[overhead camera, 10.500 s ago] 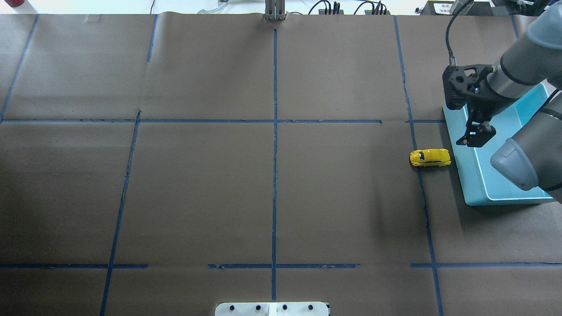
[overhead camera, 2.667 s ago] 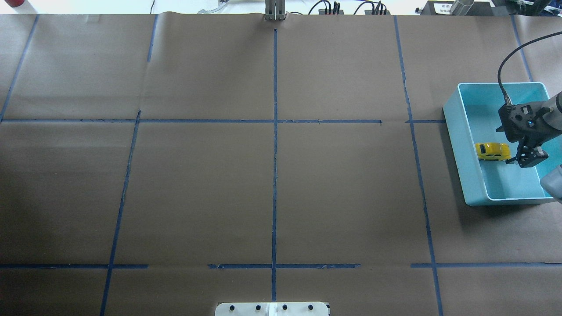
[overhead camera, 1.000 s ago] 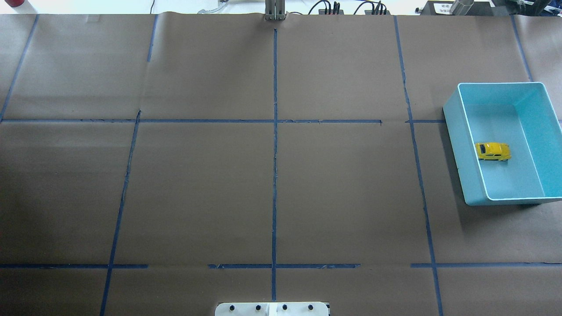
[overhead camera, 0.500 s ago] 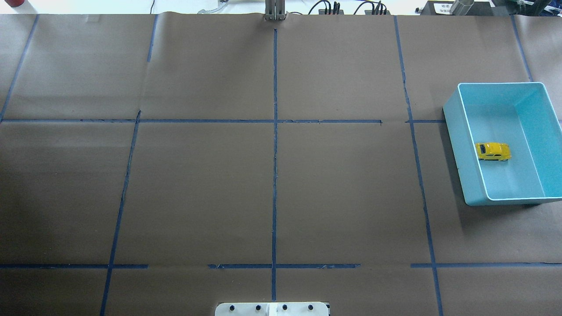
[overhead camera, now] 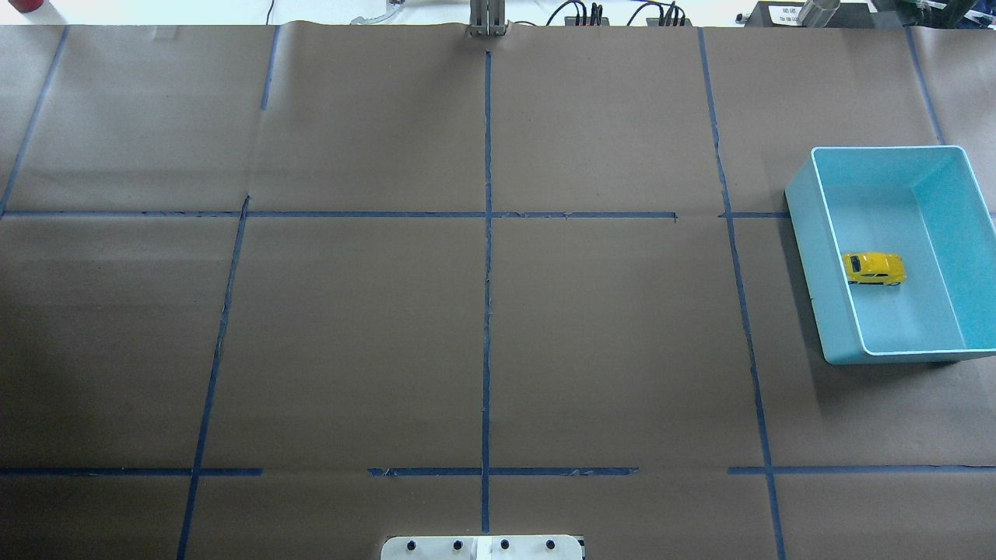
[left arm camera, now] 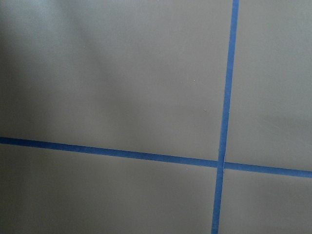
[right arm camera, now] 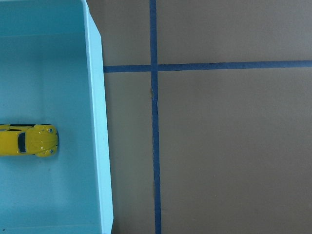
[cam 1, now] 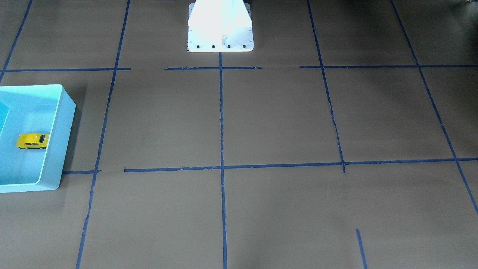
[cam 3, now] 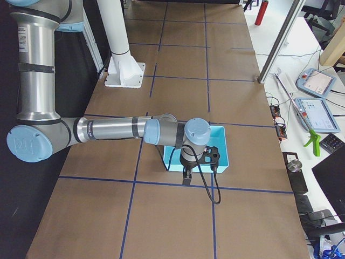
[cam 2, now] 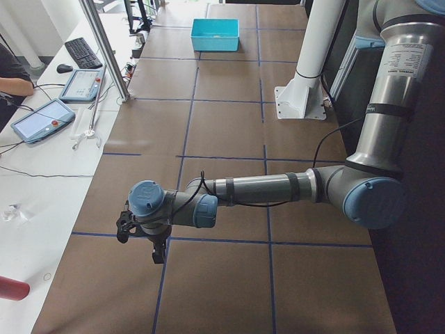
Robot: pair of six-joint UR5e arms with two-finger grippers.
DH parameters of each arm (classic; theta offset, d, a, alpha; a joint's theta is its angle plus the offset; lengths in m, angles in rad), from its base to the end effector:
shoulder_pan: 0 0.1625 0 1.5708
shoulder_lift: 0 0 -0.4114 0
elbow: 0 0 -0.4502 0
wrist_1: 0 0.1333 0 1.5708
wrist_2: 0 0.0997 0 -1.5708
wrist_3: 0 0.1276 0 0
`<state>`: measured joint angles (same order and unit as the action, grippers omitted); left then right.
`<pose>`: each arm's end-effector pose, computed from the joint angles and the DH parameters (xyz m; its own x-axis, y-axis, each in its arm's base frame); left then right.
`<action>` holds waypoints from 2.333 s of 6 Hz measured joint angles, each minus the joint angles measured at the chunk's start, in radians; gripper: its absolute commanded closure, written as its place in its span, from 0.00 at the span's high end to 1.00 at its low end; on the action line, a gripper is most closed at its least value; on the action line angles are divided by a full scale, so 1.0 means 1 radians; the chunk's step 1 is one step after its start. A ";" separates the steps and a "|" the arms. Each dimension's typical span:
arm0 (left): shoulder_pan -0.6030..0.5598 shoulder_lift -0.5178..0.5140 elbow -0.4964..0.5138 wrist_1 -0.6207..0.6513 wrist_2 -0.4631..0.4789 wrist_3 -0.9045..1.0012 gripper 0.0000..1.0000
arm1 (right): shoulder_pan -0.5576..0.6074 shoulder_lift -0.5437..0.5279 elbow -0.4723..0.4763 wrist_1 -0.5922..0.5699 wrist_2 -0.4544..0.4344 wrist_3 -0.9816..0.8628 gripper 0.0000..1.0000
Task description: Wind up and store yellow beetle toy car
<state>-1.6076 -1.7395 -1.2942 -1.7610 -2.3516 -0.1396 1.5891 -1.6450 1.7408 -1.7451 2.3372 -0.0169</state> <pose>-0.0664 -0.6214 0.6987 0.7000 -0.1072 -0.7061 0.1354 0.9907 -0.0162 0.0541 -0.5089 0.6292 0.7195 0.0507 0.6926 -0.0061 0.9978 -0.0667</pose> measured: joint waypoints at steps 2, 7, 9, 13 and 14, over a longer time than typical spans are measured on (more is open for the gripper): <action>0.000 0.000 0.002 0.000 0.000 0.001 1.00 | 0.004 -0.067 0.000 0.169 0.004 0.001 1.00; 0.001 0.001 0.012 -0.023 0.003 -0.001 1.00 | 0.003 -0.019 0.017 0.096 0.005 -0.025 1.00; 0.002 0.001 0.015 -0.027 0.003 -0.002 1.00 | 0.002 -0.023 0.021 0.089 -0.006 -0.053 1.00; 0.002 0.000 0.023 -0.029 0.004 -0.003 1.00 | 0.002 -0.027 0.015 0.088 -0.013 -0.057 1.00; 0.002 0.000 0.021 -0.030 0.004 -0.002 1.00 | 0.002 -0.027 0.014 0.088 -0.013 -0.057 1.00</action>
<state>-1.6061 -1.7395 -1.2727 -1.7907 -2.3478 -0.1415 1.5907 -1.6716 1.7545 -1.6567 2.3241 -0.0736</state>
